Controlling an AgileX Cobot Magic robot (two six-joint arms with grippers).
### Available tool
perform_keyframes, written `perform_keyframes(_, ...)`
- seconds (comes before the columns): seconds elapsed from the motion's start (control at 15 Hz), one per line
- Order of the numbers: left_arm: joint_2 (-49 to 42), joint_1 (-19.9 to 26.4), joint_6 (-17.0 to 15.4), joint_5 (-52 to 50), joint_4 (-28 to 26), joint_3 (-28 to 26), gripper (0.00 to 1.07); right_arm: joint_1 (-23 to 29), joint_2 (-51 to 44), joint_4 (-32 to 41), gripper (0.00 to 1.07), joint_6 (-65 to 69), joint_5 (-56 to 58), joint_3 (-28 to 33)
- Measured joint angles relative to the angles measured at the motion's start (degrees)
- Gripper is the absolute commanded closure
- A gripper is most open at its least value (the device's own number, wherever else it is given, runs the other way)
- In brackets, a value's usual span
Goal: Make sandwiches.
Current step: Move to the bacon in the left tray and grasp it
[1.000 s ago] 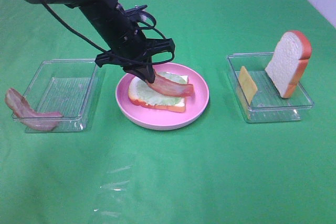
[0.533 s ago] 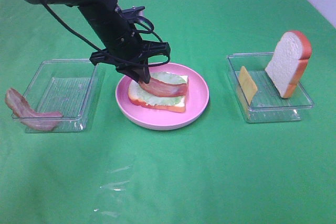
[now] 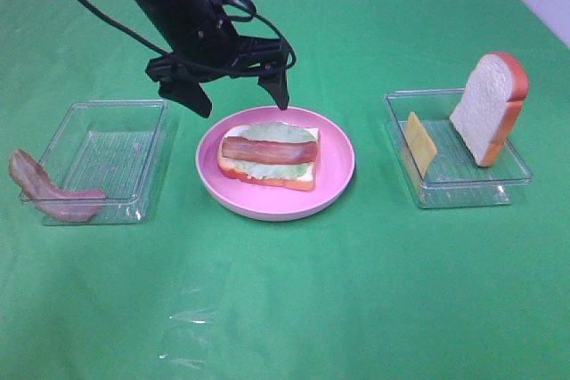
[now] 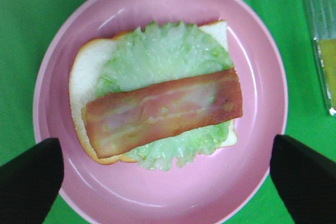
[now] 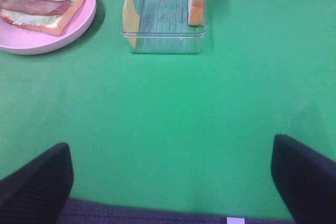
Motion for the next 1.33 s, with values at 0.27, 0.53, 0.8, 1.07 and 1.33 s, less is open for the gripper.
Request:
perform_keyframes(0.27, -3.21, 0.00, 0.11, 10.08, 6.65, -2.12, 0.06, 0.00, 0.00, 0.00, 0.09, 0.00, 0.00, 0.00)
perform_keyframes(0.53, -5.79, 0.46, 0.17, 17.82, 15.87, -0.17, 0.06, 0.00, 0.00, 0.00, 0.09, 0.00, 0.00, 0.00)
perform_keyframes(0.8, -12.32, 4.24, 0.80, 17.93, 16.04, 6.53, 0.06, 0.00, 0.00, 0.00, 0.09, 0.00, 0.00, 0.00)
perform_keyframes(1.07, -18.16, 12.72, 1.26, 17.99, 16.44, 15.58, 0.06, 0.00, 0.00, 0.00, 0.09, 0.00, 0.00, 0.00)
perform_keyframes(1.33, -25.55, 22.35, 2.58, 15.30, 15.70, 29.56, 0.06, 0.00, 0.00, 0.00, 0.09, 0.00, 0.00, 0.00)
